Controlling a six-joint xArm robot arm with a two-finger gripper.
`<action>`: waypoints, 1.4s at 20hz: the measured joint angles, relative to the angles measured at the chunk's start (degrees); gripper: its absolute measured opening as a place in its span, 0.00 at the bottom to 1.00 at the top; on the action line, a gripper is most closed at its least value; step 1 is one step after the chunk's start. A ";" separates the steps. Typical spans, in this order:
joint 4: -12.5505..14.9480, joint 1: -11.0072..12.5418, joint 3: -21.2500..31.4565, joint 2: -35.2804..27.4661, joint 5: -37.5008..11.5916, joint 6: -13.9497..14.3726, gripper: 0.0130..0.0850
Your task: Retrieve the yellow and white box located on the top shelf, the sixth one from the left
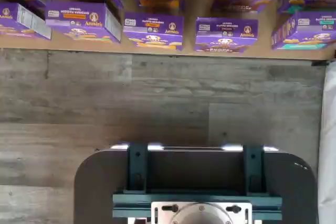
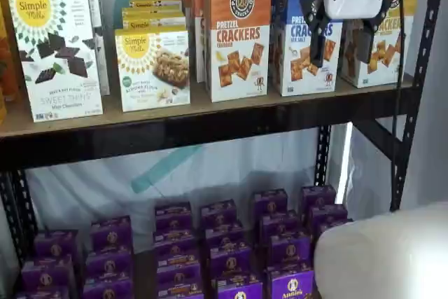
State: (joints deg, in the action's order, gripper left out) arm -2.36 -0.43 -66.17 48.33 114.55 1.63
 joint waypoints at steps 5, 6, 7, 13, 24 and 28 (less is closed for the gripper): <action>-0.57 0.41 0.60 0.78 -1.27 -0.20 1.00; -0.59 0.34 0.61 0.84 -1.33 -0.11 1.00; -0.58 0.21 0.62 0.89 -1.40 0.00 1.00; 1.17 -0.04 1.31 1.41 -3.75 -0.43 1.00; 4.57 11.74 0.35 -2.22 -15.42 -12.38 1.00; 4.14 17.79 -2.02 -5.38 -18.97 -17.90 1.00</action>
State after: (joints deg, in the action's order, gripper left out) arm 1.78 17.35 -68.20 42.95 95.58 -16.27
